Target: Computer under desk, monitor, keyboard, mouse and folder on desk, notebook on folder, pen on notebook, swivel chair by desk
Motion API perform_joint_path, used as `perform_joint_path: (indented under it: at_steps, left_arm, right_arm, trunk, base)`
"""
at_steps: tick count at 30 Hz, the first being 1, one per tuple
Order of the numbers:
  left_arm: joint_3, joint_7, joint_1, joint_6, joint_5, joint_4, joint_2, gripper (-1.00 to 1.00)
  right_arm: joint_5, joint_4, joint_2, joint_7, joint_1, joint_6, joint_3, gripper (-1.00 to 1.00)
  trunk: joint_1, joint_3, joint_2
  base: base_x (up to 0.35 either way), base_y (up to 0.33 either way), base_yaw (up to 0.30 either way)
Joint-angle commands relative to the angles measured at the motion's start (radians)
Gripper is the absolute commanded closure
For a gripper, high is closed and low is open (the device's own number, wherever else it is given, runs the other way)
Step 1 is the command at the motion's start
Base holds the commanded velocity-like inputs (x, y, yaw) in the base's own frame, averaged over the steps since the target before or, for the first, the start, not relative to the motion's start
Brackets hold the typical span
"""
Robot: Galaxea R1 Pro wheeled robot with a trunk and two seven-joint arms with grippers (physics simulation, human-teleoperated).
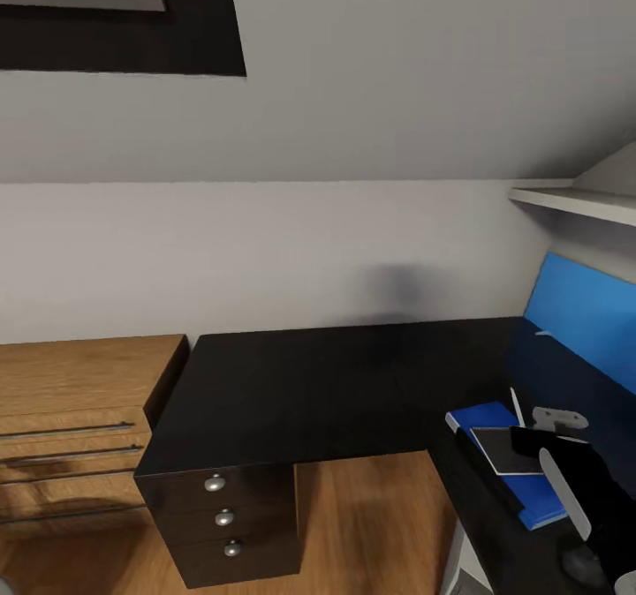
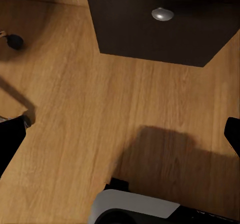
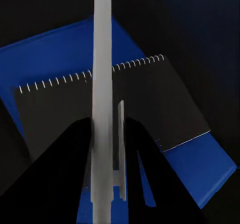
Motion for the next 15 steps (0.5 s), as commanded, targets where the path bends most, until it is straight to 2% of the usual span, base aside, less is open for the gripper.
perform_joint_path:
  at_steps: [1,6,7,10,15]
  left_arm:
    - [0.003,0.000,0.000,-0.002,-0.009,-0.001,-0.001,-1.00]
    - [0.003,-0.002,0.000,-0.002,-0.009,-0.002,-0.001,-1.00]
    - [0.003,-0.003,0.000,-0.002,-0.007,-0.002,-0.001,-1.00]
    - [0.003,-0.003,0.000,-0.003,-0.007,-0.002,-0.001,-1.00]
    - [0.003,-0.002,0.000,-0.003,-0.007,-0.002,-0.001,-1.00]
  right_arm:
    - [-0.010,0.003,0.000,-0.008,-0.001,0.001,0.001,1.00]
    - [0.006,0.157,-0.002,-0.008,-0.072,-0.010,0.001,1.00]
    - [0.073,0.302,0.000,-0.007,-0.139,-0.072,0.002,1.00]
    - [0.095,0.336,0.001,-0.006,-0.154,-0.087,0.002,1.00]
    - [0.100,0.346,0.001,-0.007,-0.157,-0.090,0.003,1.00]
  trunk:
    - [0.001,-0.001,-0.001]
    - [0.001,-0.001,-0.001]
    - [0.001,-0.001,-0.001]
    - [0.001,-0.001,-0.001]
    - [0.001,-0.001,-0.001]
  base:
    - [0.290,0.000,0.000]
    - [0.145,0.000,0.000]
    - [0.010,0.000,0.000]
    - [0.004,0.000,0.000]
    - [0.000,0.000,0.000]
